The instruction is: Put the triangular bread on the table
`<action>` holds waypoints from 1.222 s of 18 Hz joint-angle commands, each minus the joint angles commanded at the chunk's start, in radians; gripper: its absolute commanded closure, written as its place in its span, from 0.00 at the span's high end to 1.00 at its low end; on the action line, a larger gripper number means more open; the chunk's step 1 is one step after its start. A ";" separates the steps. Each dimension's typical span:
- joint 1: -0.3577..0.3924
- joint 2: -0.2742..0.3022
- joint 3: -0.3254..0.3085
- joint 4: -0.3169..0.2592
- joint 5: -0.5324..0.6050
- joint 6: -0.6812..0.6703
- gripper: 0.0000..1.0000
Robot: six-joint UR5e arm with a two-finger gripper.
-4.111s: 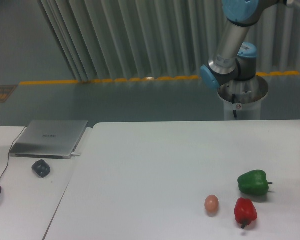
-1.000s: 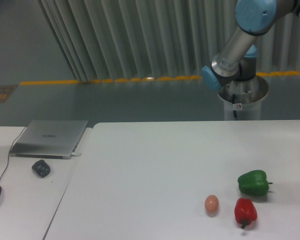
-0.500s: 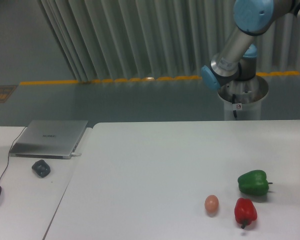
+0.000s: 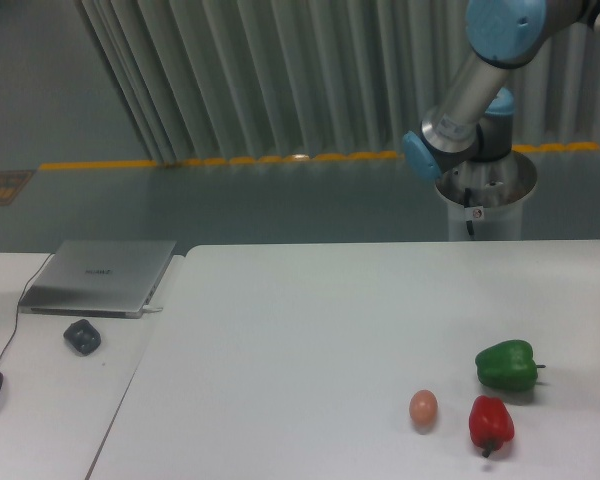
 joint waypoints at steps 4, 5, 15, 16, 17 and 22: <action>0.002 0.012 0.003 -0.020 -0.003 0.002 0.16; 0.002 0.012 0.012 -0.034 -0.003 0.003 0.16; 0.005 0.026 0.118 -0.226 -0.134 -0.014 0.15; 0.000 0.031 0.118 -0.235 -0.138 -0.014 0.15; -0.009 0.044 0.114 -0.250 -0.147 -0.017 0.15; -0.089 0.081 0.095 -0.264 -0.209 -0.067 0.15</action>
